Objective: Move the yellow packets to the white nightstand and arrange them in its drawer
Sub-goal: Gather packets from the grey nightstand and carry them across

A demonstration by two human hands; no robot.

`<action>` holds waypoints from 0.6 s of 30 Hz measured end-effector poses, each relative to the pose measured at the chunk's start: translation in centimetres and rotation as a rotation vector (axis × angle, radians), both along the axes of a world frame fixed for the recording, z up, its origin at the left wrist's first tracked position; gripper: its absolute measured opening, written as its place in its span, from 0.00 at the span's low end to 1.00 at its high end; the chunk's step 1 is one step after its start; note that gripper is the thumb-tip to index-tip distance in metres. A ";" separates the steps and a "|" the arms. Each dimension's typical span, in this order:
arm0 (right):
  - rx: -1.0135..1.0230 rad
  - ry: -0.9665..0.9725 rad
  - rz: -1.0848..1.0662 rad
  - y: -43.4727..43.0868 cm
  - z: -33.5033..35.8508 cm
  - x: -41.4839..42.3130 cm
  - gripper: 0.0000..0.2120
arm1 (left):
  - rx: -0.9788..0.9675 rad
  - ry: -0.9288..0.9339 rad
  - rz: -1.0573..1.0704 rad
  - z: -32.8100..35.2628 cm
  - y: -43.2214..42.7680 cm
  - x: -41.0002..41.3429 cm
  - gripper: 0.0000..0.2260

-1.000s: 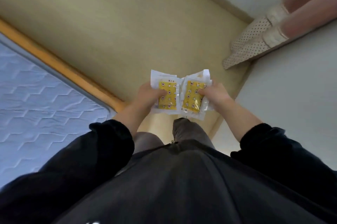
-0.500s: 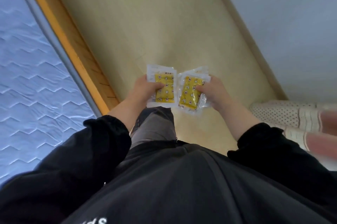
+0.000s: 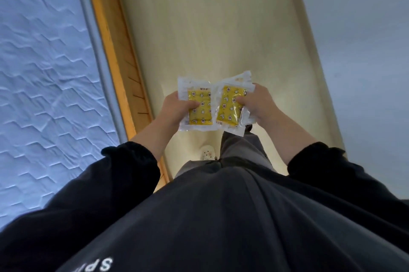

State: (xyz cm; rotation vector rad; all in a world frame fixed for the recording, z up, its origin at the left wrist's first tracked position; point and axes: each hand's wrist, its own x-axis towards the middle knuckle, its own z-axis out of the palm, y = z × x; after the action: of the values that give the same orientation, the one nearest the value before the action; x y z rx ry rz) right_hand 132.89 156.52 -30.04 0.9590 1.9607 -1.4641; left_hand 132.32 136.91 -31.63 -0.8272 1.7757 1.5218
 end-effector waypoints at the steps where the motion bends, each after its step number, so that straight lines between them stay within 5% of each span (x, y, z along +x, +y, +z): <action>1: -0.017 0.002 0.008 0.2 -0.2 -2.5 0.12 | -0.003 -0.003 0.014 0.0 0.0 -2.0 0.11; 18: -0.072 0.021 0.377 -0.2 -0.7 -49.3 0.14 | -0.098 -0.004 0.274 0.9 -0.6 -42.3 0.13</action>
State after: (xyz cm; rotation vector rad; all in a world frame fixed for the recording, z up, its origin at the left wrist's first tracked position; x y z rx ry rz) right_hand 83.60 156.30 -30.78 0.5075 1.9585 -1.3197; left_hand 89.98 136.35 -30.76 -1.1613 1.8023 1.6108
